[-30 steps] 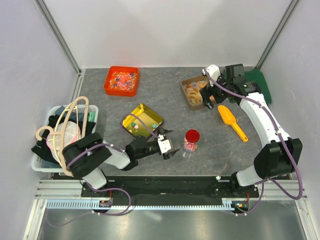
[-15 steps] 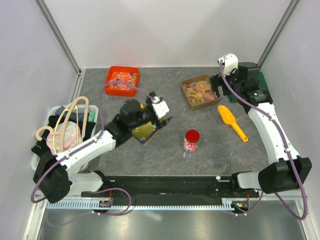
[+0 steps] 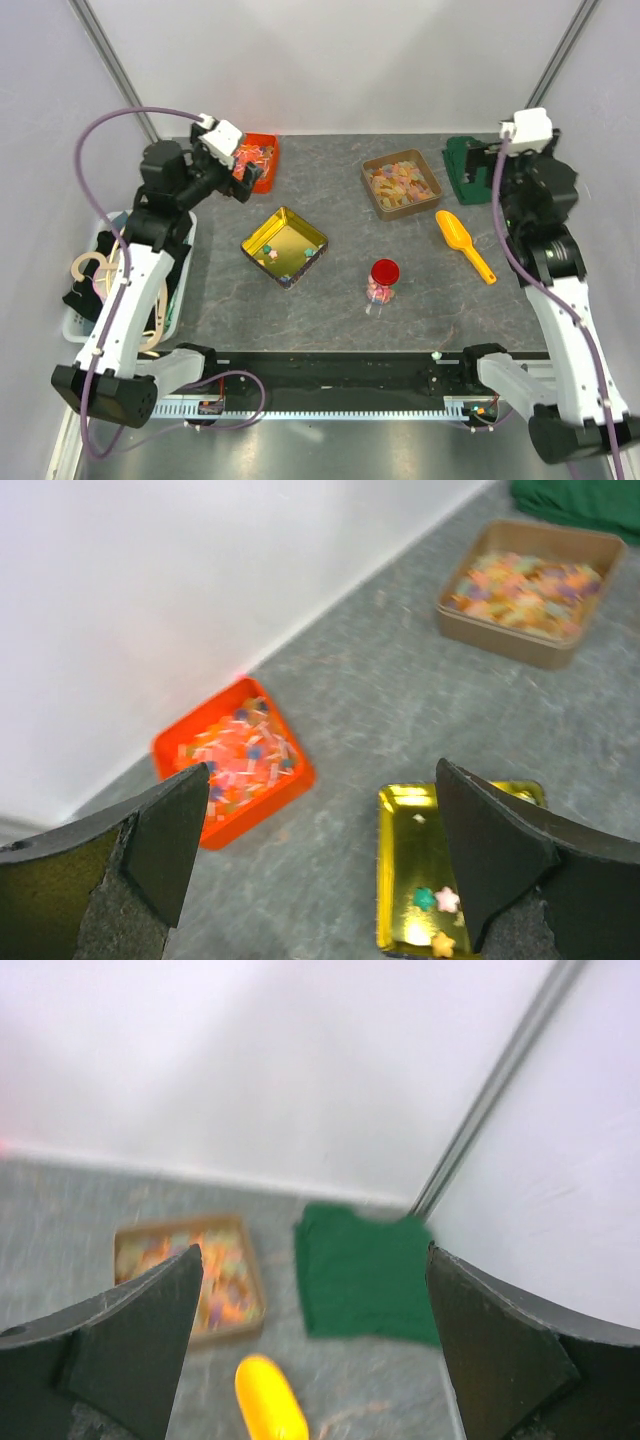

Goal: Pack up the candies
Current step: Reset both arms

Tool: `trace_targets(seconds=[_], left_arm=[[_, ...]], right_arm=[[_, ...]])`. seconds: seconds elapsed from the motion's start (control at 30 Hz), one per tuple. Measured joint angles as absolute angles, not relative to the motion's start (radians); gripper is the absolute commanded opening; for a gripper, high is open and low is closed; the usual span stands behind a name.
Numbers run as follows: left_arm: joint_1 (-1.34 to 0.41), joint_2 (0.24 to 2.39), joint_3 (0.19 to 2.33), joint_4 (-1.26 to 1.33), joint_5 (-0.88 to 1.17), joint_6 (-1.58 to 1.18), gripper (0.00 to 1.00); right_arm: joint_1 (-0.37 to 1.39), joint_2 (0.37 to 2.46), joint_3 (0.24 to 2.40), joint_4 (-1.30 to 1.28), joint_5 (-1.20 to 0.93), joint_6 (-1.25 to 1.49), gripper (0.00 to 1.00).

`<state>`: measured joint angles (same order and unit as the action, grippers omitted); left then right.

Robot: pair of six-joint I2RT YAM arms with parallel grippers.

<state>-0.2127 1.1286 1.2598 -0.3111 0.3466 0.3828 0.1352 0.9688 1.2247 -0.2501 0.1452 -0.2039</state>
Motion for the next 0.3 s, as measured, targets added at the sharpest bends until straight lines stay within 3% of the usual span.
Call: trace_targets(seconds=[0.3], left_arm=[[-0.113,1.08,1.319,-0.332,0.388,0.315,0.99]], right_arm=[[0.139,0.818,1.208,-0.112,0.25,-0.205,0.98]])
